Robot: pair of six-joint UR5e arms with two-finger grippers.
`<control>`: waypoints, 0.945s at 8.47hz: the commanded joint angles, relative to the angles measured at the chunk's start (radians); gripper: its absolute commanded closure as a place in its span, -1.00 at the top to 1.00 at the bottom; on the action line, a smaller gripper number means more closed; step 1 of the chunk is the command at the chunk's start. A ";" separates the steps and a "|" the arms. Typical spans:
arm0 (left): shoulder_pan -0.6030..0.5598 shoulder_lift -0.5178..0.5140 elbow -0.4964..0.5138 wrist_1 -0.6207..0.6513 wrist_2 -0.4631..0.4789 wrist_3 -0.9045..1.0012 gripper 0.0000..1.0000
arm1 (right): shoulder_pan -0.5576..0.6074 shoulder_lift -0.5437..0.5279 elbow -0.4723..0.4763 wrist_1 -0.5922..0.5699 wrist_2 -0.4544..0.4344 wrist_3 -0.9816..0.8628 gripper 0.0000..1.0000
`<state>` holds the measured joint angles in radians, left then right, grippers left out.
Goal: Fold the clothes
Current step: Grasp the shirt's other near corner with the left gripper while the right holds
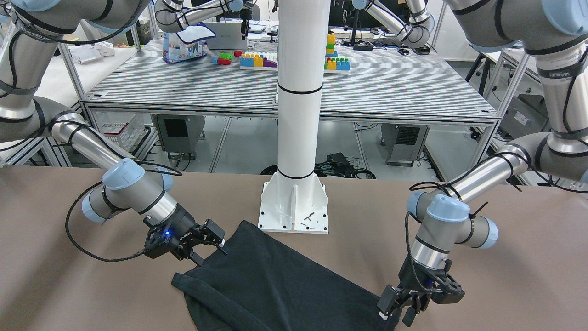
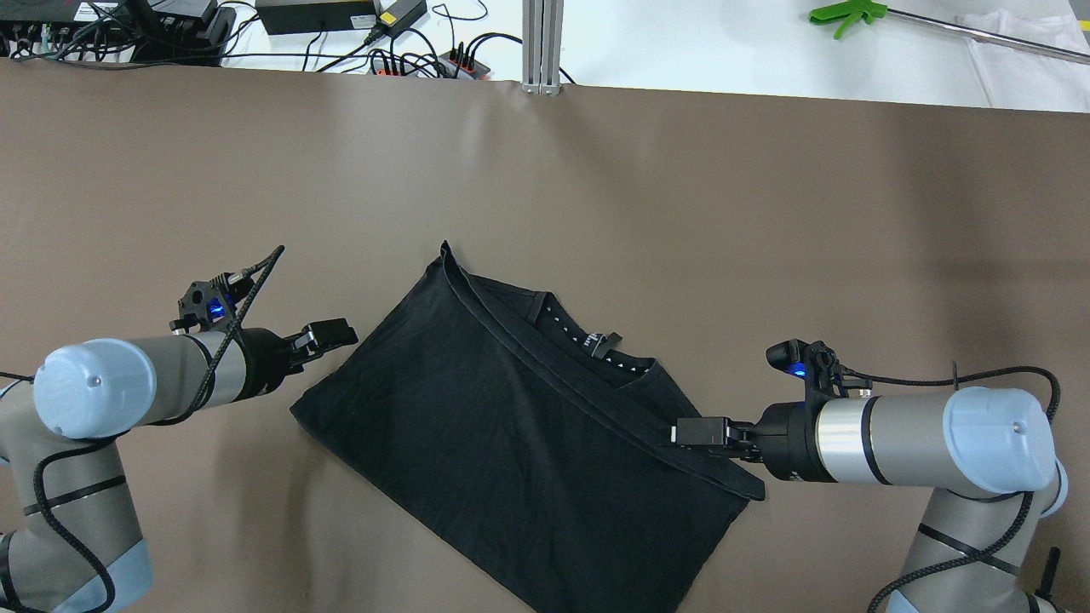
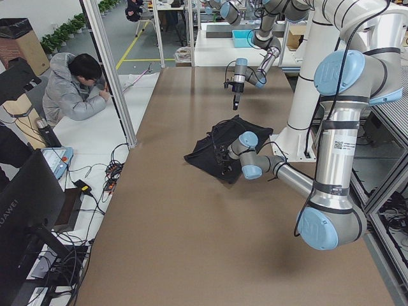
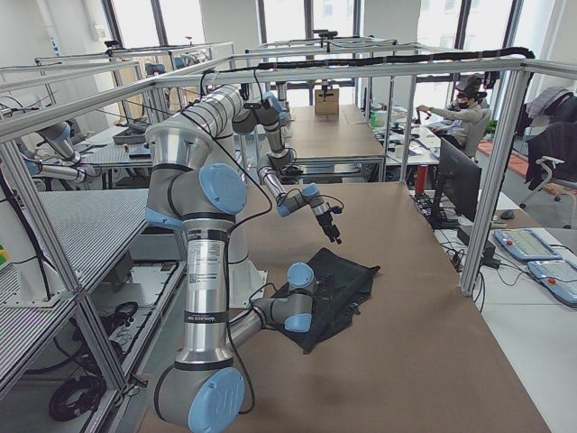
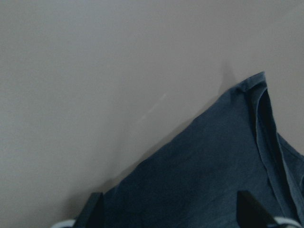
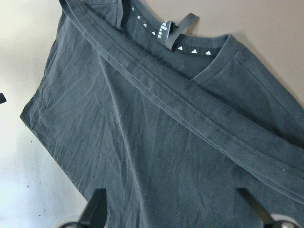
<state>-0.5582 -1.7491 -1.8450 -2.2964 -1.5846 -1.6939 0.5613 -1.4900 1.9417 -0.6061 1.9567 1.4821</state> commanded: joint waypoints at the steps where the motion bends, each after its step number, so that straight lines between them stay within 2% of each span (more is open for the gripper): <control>1: 0.049 0.087 -0.002 -0.104 0.025 -0.012 1.00 | 0.002 0.004 -0.001 -0.017 -0.012 0.000 0.89; 5: 0.138 0.105 0.010 -0.107 0.095 -0.026 1.00 | 0.002 0.014 -0.001 -0.047 -0.013 0.004 0.89; 8: 0.149 0.105 0.030 -0.109 0.098 -0.024 1.00 | 0.002 0.014 -0.006 -0.047 -0.013 0.006 0.89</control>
<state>-0.4167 -1.6449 -1.8290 -2.4046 -1.4911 -1.7182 0.5630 -1.4760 1.9373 -0.6529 1.9436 1.4865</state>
